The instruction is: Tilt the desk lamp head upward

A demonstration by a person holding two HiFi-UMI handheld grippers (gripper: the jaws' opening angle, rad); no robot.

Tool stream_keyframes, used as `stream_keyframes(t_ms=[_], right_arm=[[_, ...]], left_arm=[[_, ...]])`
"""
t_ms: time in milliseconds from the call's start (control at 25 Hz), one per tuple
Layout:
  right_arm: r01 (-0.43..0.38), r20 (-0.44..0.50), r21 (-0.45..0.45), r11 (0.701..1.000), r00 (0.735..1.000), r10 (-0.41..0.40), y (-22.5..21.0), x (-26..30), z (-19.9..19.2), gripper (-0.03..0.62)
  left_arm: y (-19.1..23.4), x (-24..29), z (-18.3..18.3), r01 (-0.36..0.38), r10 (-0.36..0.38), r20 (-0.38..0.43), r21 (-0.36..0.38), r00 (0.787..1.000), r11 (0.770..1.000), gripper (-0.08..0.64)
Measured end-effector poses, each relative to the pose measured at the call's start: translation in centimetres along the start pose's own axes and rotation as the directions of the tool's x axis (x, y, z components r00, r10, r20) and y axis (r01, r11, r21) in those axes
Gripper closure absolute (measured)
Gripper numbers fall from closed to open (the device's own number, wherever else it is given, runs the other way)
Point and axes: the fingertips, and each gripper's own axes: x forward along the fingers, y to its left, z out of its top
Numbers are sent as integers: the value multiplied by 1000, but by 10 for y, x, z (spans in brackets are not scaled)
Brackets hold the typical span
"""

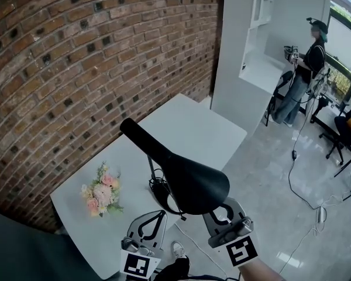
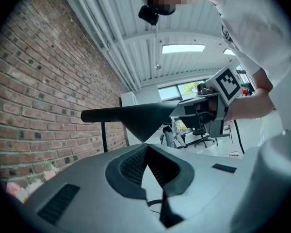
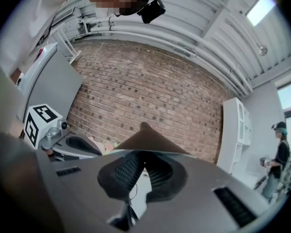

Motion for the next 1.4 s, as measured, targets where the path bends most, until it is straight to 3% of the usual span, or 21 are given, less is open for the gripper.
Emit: stream_keyframes(t_ms=[280, 880, 1400], right_arm=[[-34, 10, -106, 994, 999, 35, 1, 1, 26, 575], [-49, 60, -138, 989, 997, 58, -9, -2, 68, 577], [-16, 76, -99, 995, 997, 24, -13, -11, 63, 575]], left_arm=[[10, 0, 14, -21, 21, 25, -1, 999, 1000, 552], [19, 3, 44, -46, 43, 92, 22, 995, 999, 552], [14, 14, 44, -22, 20, 109, 22, 994, 1000, 552]])
